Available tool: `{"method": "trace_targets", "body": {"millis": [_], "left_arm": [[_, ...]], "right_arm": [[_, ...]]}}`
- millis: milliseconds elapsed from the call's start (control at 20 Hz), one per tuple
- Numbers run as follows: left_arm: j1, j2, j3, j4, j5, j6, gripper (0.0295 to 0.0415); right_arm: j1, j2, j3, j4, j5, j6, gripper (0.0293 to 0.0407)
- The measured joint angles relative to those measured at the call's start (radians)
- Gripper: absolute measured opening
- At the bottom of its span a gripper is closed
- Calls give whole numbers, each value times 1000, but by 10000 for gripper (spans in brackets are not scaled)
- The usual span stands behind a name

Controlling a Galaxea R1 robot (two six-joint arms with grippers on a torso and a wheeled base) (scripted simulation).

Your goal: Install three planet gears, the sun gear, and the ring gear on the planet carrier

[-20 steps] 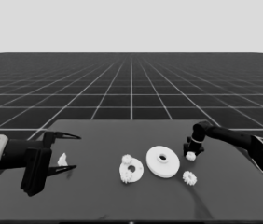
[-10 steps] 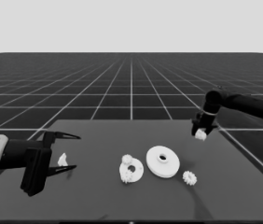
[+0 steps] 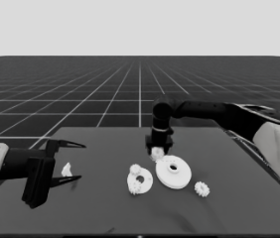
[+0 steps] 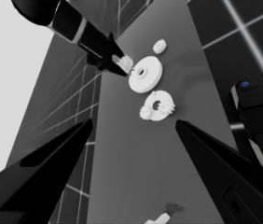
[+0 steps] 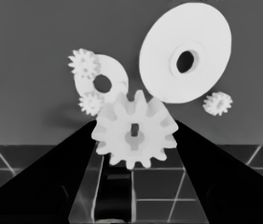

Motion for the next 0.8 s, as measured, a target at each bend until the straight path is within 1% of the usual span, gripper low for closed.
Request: {"method": "trace_targets", "body": {"millis": [250,300,350,400,500,750,800], "left_arm": [[0,0,0,0,0,0,385],[0,0,0,0,0,0,385],[0,0,0,0,0,0,385],[0,0,0,0,0,0,385],[0,0,0,0,0,0,385],[0,0,0,0,0,0,385],[0,0,0,0,0,0,385]], "right_arm": [[1,66,-55,0,0,12,312],[-125,65,-50,-152,30,16,312],[-236,73,-80,-243,49,-2,312],[-297,84,-119,-292,65,-25,312],[-346,98,-168,-334,86,-54,312],[-366,106,-195,-353,99,-70,312],[-367,106,-196,-354,99,-70,343]]}}
